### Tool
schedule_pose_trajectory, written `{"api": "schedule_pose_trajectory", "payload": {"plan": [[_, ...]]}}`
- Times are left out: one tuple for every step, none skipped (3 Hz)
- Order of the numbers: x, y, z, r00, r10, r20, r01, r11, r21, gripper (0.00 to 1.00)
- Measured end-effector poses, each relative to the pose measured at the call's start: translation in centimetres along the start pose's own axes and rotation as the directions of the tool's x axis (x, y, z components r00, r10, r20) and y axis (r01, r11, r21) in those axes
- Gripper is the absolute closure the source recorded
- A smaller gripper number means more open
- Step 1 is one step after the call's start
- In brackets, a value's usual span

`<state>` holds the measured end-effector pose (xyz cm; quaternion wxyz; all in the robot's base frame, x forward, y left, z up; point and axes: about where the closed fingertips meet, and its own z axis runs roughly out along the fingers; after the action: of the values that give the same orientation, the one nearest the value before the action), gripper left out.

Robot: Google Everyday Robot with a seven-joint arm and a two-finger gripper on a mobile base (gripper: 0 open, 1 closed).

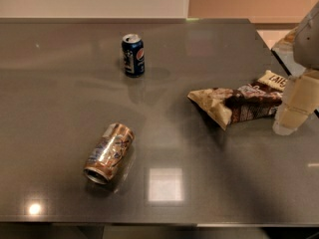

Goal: Place orange can upright

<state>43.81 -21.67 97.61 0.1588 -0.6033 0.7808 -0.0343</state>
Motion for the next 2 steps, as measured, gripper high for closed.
{"api": "schedule_pose_trajectory", "payload": {"plan": [[0.0,0.0,0.0,1.0,0.0,0.0,0.0,1.0,0.0,0.0],[-0.69,-0.22,0.14,0.999,-0.037,-0.001,0.037,0.9993,0.005,0.0]]}}
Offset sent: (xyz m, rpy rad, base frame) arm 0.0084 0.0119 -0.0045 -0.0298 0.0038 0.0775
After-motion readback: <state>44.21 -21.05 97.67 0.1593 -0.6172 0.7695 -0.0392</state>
